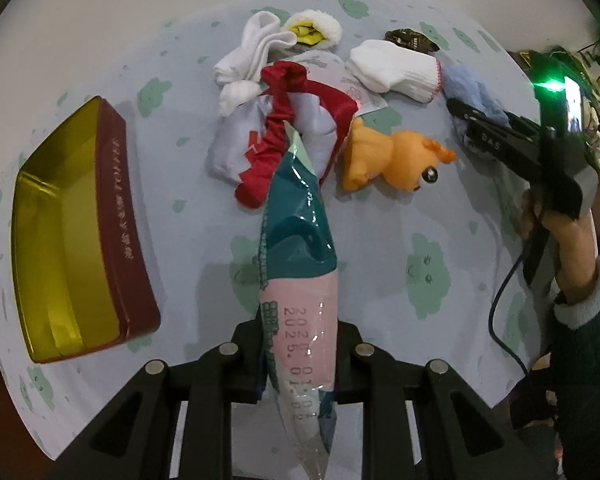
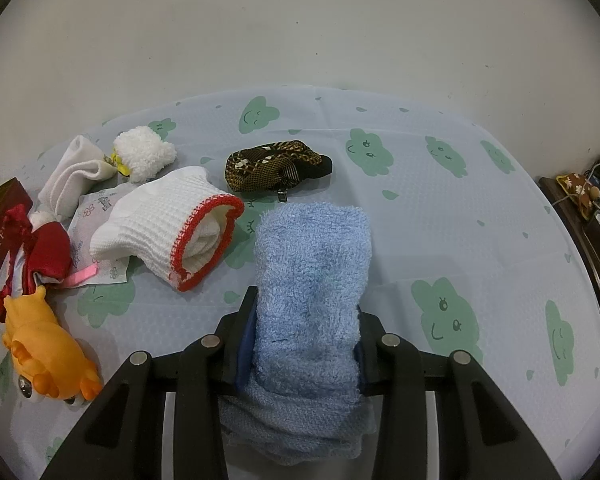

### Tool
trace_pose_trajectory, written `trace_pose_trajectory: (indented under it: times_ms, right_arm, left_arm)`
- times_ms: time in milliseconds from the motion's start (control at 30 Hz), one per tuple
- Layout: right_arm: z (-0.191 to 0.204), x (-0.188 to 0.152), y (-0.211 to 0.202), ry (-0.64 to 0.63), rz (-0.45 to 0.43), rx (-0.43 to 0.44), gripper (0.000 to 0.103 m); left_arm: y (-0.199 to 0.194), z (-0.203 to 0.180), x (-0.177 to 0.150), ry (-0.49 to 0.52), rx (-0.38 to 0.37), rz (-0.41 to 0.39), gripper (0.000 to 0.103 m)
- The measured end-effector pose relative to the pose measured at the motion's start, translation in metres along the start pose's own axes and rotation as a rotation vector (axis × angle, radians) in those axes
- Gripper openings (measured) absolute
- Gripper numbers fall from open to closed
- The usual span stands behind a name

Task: Organize soft objects
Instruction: 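Lift the teal-and-pink packet with the left tool and carry it over the tin, then lower the packet into the tin and open the left tool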

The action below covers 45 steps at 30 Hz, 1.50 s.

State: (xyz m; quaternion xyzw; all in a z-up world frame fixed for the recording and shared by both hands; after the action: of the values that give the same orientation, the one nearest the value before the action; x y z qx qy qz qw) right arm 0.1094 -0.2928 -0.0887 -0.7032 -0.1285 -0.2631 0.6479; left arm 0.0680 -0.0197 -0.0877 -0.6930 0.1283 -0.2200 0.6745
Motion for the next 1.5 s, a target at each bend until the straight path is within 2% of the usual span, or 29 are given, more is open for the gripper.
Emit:
trace_pose_trajectory:
  times_ms: [267,467,633,800,900,1033,1167,1267,1400,1500]
  right_arm:
    - [-0.001,0.000,0.000,-0.002,0.000,-0.002,0.036]
    - [-0.002,0.000,0.000,-0.003,0.000,-0.003,0.036]
    - [-0.001,0.000,0.000,-0.003,0.000,-0.004,0.036]
    - [-0.001,0.000,0.000,-0.004,0.000,-0.004,0.036]
    - [-0.001,0.000,0.000,-0.004,0.000,-0.005,0.036]
    - [-0.001,0.000,0.000,-0.004,0.000,-0.005,0.036]
    - [0.000,0.000,0.000,-0.004,0.000,-0.005,0.036]
    - [-0.002,0.001,0.000,-0.006,0.001,-0.007,0.036]
    - [-0.004,0.001,-0.001,-0.009,0.001,-0.011,0.036]
    - [-0.005,0.001,0.000,-0.010,0.001,-0.013,0.036]
  left_arm:
    - [-0.027,0.027,-0.010,-0.065,-0.005,-0.072,0.022]
    - [-0.063,0.066,-0.002,-0.156,0.021,-0.193,0.022]
    - [-0.089,0.114,0.006,-0.237,0.117,-0.278,0.022]
    - [-0.082,0.167,0.004,-0.336,0.184,-0.259,0.022]
    - [-0.064,0.197,0.000,-0.378,0.234,-0.228,0.022]
    - [-0.038,0.228,-0.007,-0.425,0.262,-0.170,0.022]
    - [-0.020,0.247,-0.011,-0.449,0.309,-0.134,0.022]
    - [-0.010,0.258,-0.013,-0.468,0.307,-0.124,0.022]
    - [-0.003,0.259,-0.012,-0.450,0.348,-0.112,0.022]
    - [0.001,0.254,-0.008,-0.445,0.341,-0.109,0.022]
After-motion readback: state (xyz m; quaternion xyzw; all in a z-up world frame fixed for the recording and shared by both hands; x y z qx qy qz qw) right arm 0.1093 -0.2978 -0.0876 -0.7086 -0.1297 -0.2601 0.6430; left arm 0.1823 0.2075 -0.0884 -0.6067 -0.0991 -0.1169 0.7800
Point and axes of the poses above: each gripper's, at about its wrist camera, not at the fingertips, and y roughly the way its jaws point, z to its left, x to its top, the point moved 4 cm from there along y, roughly the way its jaws point, and after that the axes turned 1 degree about x, right-handed, at the moved point
